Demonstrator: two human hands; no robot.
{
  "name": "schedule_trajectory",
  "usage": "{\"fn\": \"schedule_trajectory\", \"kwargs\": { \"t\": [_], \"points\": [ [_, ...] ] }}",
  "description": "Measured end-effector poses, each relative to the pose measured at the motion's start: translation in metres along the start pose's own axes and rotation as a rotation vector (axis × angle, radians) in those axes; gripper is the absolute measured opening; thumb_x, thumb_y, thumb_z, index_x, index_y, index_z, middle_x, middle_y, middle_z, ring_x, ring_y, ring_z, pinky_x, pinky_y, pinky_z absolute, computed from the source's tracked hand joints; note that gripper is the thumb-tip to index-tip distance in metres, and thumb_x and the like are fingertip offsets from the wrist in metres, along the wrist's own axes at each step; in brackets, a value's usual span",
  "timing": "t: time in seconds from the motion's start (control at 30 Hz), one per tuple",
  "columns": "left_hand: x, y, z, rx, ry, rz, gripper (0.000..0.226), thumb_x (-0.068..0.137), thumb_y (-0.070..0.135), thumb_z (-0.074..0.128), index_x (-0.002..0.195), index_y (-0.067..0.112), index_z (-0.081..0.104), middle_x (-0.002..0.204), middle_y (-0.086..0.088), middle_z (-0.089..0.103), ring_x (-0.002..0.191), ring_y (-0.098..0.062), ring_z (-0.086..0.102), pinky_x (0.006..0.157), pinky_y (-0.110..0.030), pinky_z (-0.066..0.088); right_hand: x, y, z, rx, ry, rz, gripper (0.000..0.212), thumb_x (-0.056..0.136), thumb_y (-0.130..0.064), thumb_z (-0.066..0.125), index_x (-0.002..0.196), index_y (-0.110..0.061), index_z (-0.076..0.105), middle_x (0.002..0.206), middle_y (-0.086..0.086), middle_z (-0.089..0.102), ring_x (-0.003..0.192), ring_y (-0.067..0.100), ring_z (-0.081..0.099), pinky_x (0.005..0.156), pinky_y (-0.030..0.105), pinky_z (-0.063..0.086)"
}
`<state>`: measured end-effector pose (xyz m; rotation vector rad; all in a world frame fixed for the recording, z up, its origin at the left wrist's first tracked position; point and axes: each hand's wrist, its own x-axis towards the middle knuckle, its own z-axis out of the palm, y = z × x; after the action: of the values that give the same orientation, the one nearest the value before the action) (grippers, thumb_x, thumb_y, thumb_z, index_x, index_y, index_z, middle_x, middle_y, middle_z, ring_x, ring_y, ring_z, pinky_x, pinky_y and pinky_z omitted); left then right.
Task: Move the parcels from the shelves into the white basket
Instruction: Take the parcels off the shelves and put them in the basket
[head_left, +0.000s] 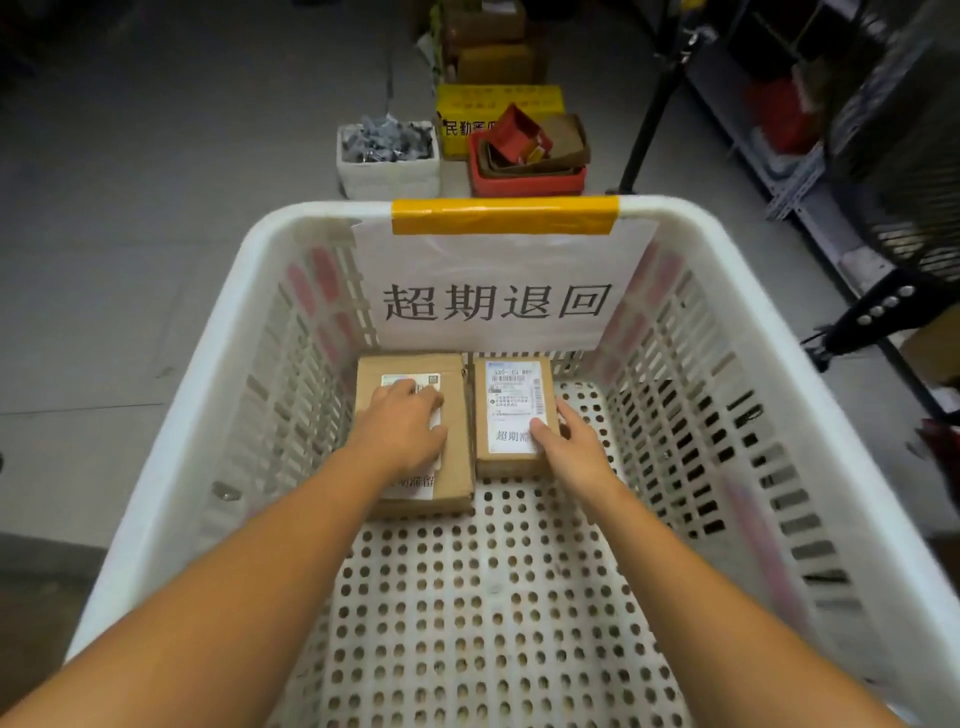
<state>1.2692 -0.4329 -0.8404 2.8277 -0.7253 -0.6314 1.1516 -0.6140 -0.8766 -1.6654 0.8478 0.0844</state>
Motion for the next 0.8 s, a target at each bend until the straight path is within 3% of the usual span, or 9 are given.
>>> {"fn": "schedule_trajectory", "kwargs": {
  "t": [0.13, 0.23, 0.43, 0.5, 0.67, 0.8],
  "points": [
    [-0.045, 0.018, -0.060, -0.039, -0.024, 0.021, 0.049, 0.095, 0.034, 0.049, 0.142, 0.025, 0.040, 0.144, -0.004, 0.044, 0.128, -0.025, 0.045, 0.103, -0.043, 0.042, -0.049, -0.057, -0.032, -0.243, 0.041, 0.072, 0.056, 0.097, -0.034, 0.054, 0.146, -0.012, 0.038, 0.149, 0.010, 0.042, 0.131, 0.026, 0.047, 0.109, 0.043, 0.039],
    [-0.087, 0.034, -0.122, -0.070, -0.025, 0.057, 0.048, 0.095, 0.034, 0.050, 0.141, 0.023, 0.041, 0.137, -0.005, 0.053, 0.120, -0.023, 0.054, 0.100, -0.039, 0.045, -0.105, -0.119, -0.060, -0.373, 0.031, 0.062, 0.055, 0.097, -0.034, 0.054, 0.145, -0.010, 0.040, 0.144, 0.013, 0.049, 0.111, 0.022, 0.057, 0.098, 0.036, 0.043],
    [-0.186, 0.077, -0.246, -0.225, -0.047, 0.121, 0.043, 0.093, 0.035, 0.052, 0.134, 0.024, 0.050, 0.130, -0.004, 0.059, 0.110, -0.021, 0.058, 0.092, -0.036, 0.048, -0.254, -0.238, -0.104, -0.600, 0.096, -0.005, 0.051, 0.095, -0.040, 0.053, 0.140, -0.016, 0.048, 0.138, 0.007, 0.056, 0.120, 0.027, 0.055, 0.094, 0.035, 0.046],
    [-0.222, 0.091, -0.276, -0.264, -0.067, 0.150, 0.042, 0.093, 0.036, 0.052, 0.133, 0.024, 0.050, 0.127, -0.004, 0.060, 0.102, -0.018, 0.059, 0.090, -0.034, 0.048, -0.308, -0.265, -0.116, -0.699, 0.113, -0.024, 0.047, 0.095, -0.042, 0.049, 0.134, -0.016, 0.052, 0.131, 0.008, 0.059, 0.112, 0.030, 0.058, 0.089, 0.038, 0.049],
    [-0.309, 0.115, -0.332, -0.169, -0.115, 0.232, 0.048, 0.091, 0.039, 0.052, 0.136, 0.024, 0.048, 0.129, -0.004, 0.060, 0.113, -0.023, 0.058, 0.092, -0.036, 0.049, -0.430, -0.306, -0.148, -0.765, 0.169, -0.033, 0.041, 0.097, -0.041, 0.049, 0.127, -0.015, 0.053, 0.115, 0.008, 0.064, 0.088, 0.027, 0.062, 0.076, 0.039, 0.052],
    [-0.374, 0.135, -0.361, -0.088, -0.076, 0.282, 0.048, 0.092, 0.039, 0.051, 0.137, 0.025, 0.047, 0.131, -0.002, 0.058, 0.109, -0.019, 0.060, 0.088, -0.034, 0.051, -0.508, -0.321, -0.174, -0.731, 0.243, -0.039, 0.046, 0.097, -0.042, 0.048, 0.134, -0.014, 0.050, 0.126, 0.009, 0.061, 0.107, 0.029, 0.059, 0.088, 0.040, 0.051]
  ]
}}
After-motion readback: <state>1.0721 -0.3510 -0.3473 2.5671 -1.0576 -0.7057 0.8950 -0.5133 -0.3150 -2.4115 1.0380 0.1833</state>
